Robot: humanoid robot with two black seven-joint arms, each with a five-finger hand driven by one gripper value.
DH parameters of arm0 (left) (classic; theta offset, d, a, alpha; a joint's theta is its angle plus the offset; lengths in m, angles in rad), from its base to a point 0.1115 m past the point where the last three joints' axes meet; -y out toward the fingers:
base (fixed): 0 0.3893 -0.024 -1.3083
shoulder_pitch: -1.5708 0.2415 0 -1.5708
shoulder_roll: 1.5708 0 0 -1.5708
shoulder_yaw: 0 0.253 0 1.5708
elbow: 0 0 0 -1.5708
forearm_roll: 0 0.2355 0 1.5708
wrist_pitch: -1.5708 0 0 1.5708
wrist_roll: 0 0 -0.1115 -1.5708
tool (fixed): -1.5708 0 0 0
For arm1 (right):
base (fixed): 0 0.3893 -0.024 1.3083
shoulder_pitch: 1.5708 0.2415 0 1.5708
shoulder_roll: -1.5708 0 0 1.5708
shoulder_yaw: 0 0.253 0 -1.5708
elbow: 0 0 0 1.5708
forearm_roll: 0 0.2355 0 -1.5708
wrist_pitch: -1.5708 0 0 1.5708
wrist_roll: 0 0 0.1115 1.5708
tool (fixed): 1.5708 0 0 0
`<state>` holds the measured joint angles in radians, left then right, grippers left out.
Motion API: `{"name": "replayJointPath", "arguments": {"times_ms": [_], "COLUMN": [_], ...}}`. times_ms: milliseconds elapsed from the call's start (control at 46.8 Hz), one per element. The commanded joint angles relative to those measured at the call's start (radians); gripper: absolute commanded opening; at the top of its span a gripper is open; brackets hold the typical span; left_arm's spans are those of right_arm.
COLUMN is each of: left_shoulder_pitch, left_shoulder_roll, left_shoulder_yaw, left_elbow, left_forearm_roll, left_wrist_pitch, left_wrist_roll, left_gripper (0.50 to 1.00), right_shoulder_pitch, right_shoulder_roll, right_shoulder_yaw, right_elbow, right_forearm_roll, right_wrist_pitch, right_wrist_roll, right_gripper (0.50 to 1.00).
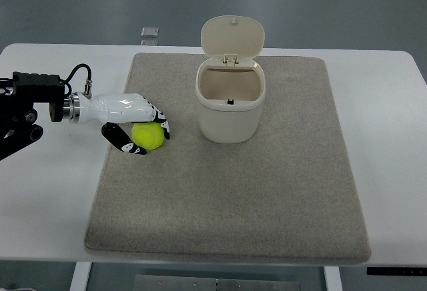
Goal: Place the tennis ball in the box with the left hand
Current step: 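Close the left hand fingers around the yellow-green tennis ball, then lift the ball with the left hand and carry it over the cream bin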
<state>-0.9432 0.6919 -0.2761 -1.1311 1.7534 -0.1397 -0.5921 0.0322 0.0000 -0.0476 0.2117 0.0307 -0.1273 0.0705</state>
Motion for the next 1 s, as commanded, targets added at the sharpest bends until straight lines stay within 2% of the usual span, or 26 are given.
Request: {"name": "replayJointPath", "arguments": {"times_ms": [0,256,320,406,854,983], "left_shoulder_pitch": [0.0,-0.002,-0.002,-0.003,-0.058,-0.078], "left_shoulder_roll": [0.0,0.001,0.001,0.003,0.054,0.116], "left_shoulder_yaw": [0.0,0.0,0.0,-0.002,-0.02,-0.028], "left_elbow": [0.001,0.002,0.001,0.001,-0.018,-0.073], "left_forearm_roll": [0.0,0.0,0.0,0.0,-0.008,-0.008], "left_wrist_pitch": [0.0,0.0,0.0,0.0,0.003,0.049], "left_wrist_roll": [0.0,0.0,0.0,0.0,-0.006,-0.012], "left_gripper": [0.654,0.619,0.579,0.5,0.5,0.5], "right_shoulder_pitch": [0.0,0.0,0.0,0.0,0.0,0.0], "right_shoulder_roll": [0.0,0.0,0.0,0.0,0.0,0.0], "right_shoulder_yaw": [0.0,0.0,0.0,0.0,0.0,0.0], "right_elbow": [0.0,0.0,0.0,0.0,0.0,0.0], "right_forearm_roll": [0.0,0.0,0.0,0.0,0.0,0.0], "right_wrist_pitch": [0.0,0.0,0.0,0.0,0.0,0.0], "right_wrist_roll": [0.0,0.0,0.0,0.0,0.0,0.0], "right_gripper": [0.901,0.901,0.901,0.901,0.901,0.901]}}
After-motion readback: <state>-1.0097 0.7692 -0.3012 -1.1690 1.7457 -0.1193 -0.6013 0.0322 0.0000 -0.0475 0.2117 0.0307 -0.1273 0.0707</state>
